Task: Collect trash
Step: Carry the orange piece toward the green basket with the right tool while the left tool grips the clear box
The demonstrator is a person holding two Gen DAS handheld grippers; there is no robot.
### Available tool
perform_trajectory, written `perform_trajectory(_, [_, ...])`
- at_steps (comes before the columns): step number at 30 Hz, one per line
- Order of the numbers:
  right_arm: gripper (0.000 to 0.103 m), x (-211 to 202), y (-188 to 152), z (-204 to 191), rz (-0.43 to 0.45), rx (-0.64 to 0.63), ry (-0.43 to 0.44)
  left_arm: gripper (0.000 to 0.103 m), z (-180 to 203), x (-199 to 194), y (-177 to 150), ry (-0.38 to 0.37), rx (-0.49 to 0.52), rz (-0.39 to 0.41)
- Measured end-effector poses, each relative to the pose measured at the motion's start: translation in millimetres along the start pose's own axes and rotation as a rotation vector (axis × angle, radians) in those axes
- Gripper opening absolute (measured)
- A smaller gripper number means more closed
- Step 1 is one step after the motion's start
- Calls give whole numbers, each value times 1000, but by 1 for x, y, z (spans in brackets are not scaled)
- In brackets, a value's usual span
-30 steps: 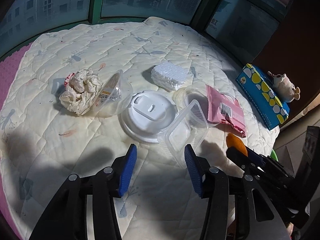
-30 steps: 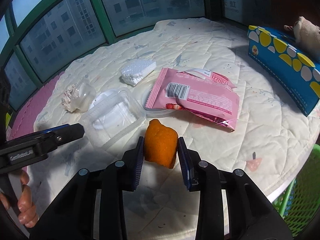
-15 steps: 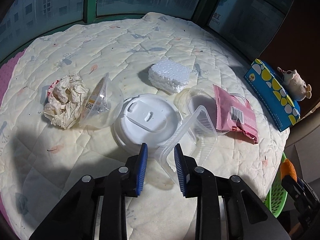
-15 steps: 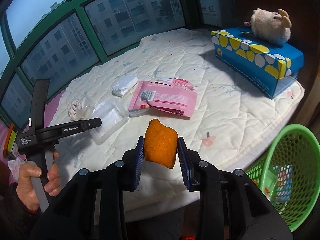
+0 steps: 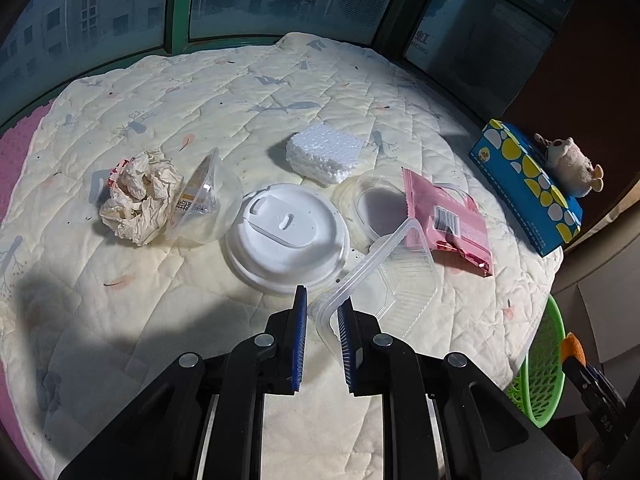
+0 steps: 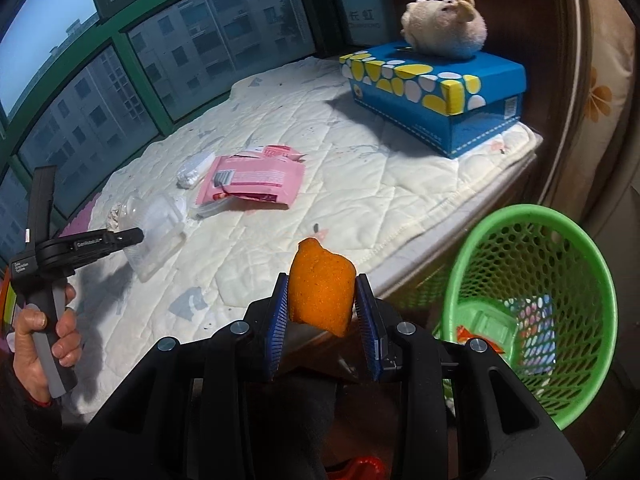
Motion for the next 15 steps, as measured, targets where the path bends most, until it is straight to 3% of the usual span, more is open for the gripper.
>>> perform_trajectory(7, [34,-23,-6,62,9,57,-112,15,30,-27,-5,-81,24,13])
perform_trajectory(15, [34,-31,-22,122,-17,124,-204,15,94,-35,-14,-177,91,-6])
Point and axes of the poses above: each gripper's, at about its wrist camera, not at the fingertips, and x roughly the way its jaws point, z to its right, y to its top, the point moved 6 cm from there along x, roughly the way its jaws point, and after that the axes turned 11 degrees about z, right-handed, at the moved point
